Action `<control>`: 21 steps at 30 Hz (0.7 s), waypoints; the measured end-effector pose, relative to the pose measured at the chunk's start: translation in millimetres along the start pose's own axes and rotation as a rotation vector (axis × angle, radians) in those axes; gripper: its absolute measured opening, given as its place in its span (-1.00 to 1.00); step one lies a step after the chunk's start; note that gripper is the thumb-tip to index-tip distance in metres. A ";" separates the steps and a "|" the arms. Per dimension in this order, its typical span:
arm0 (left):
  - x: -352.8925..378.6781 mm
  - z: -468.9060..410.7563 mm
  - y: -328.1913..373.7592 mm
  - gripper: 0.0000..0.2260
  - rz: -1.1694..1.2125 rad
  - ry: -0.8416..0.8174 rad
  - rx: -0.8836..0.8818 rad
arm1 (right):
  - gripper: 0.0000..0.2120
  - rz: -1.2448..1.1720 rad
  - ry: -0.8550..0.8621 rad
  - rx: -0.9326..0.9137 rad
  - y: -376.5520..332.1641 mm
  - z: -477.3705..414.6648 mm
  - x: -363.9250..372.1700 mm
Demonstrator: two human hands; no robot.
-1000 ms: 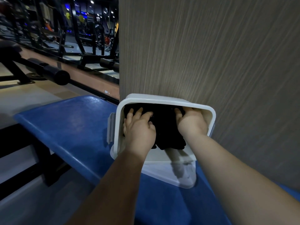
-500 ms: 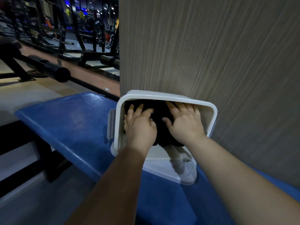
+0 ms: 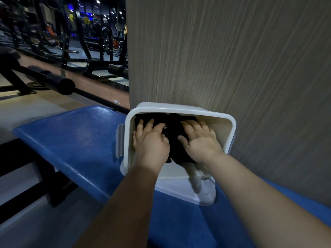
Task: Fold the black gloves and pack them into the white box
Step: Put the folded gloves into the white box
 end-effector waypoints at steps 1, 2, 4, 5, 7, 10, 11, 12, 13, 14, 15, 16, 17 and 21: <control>-0.4 -0.1 1.0 -0.62 -0.003 0.009 0.008 | -0.49 -0.003 0.010 0.004 0.5 -0.1 -1.1; -0.8 -0.2 2.3 -0.62 -0.006 0.015 0.015 | -0.48 -0.007 0.026 0.010 0.8 0.1 -2.8; -1.5 0.1 5.5 -0.62 -0.015 0.022 0.025 | -0.46 -0.014 0.061 0.029 1.0 1.4 -6.5; -2.0 0.3 7.4 -0.62 -0.022 0.026 0.031 | -0.44 -0.018 0.073 0.041 0.9 2.3 -8.4; -2.7 1.6 10.8 -0.62 -0.039 0.040 0.048 | -0.40 -0.021 0.098 0.059 0.2 5.1 -12.4; -4.4 5.3 16.1 -0.63 -0.044 0.087 0.084 | -0.41 -0.045 0.165 0.056 -0.7 12.5 -22.2; -4.7 7.0 18.5 -0.64 -0.040 0.106 0.098 | -0.42 -0.077 0.190 0.046 0.0 16.3 -25.7; -5.4 9.2 20.7 -0.65 -0.034 0.125 0.108 | -0.44 -0.110 0.207 0.034 1.0 20.8 -28.2; -5.7 11.5 23.0 -0.66 -0.027 0.140 0.115 | -0.46 -0.139 0.217 0.020 2.8 26.2 -29.8; -5.4 14.3 25.2 -0.68 -0.020 0.149 0.119 | -0.49 -0.165 0.232 0.004 5.5 32.5 -31.1; -4.8 17.9 27.4 -0.69 -0.015 0.148 0.121 | -0.52 -0.187 0.251 -0.013 8.8 39.3 -32.6; -2.9 21.6 29.9 -0.69 -0.014 0.139 0.124 | -0.54 -0.205 0.267 -0.024 13.0 46.8 -34.6; 0.0 25.9 32.7 -0.70 -0.014 0.125 0.127 | -0.55 -0.219 0.278 -0.025 18.1 54.9 -36.5; 18.4 46.3 51.7 -0.71 0.017 0.041 0.146 | -0.54 -0.216 0.250 0.027 49.8 93.8 -41.8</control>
Point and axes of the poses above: each hand's wrist, its own z-axis away from the middle knuckle, its own x-axis out of the palm, y = z × x, the point moved 5 cm from there along -z, towards the middle knuckle, and after that the axes turned 9 degrees about y, right-handed, at the moved point
